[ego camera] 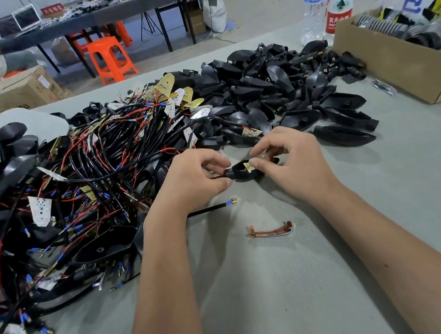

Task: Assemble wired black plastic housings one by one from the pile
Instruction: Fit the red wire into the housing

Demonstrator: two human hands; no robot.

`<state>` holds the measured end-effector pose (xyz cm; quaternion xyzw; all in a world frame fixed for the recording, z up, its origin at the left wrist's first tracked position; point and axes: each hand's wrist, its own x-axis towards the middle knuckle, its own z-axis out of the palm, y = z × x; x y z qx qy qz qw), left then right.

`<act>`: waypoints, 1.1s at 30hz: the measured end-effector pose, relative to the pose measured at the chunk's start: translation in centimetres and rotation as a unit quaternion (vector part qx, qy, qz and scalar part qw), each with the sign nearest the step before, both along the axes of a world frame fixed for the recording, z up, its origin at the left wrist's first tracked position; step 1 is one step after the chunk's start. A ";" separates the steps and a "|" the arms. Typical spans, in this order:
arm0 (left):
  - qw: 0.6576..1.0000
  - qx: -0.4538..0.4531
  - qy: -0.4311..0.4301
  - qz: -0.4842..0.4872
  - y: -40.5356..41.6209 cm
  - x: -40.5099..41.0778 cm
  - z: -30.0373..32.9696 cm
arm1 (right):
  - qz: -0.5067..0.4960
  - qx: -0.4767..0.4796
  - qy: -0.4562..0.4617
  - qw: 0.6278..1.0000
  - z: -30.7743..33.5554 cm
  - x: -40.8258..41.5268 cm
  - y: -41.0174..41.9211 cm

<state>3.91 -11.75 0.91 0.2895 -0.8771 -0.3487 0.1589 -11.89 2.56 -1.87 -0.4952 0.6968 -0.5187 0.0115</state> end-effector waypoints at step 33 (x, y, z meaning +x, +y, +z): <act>0.994 0.098 -0.020 0.037 -3.1 5.4 3.0 | -0.051 0.137 0.206 0.968 -1.4 0.1 -0.7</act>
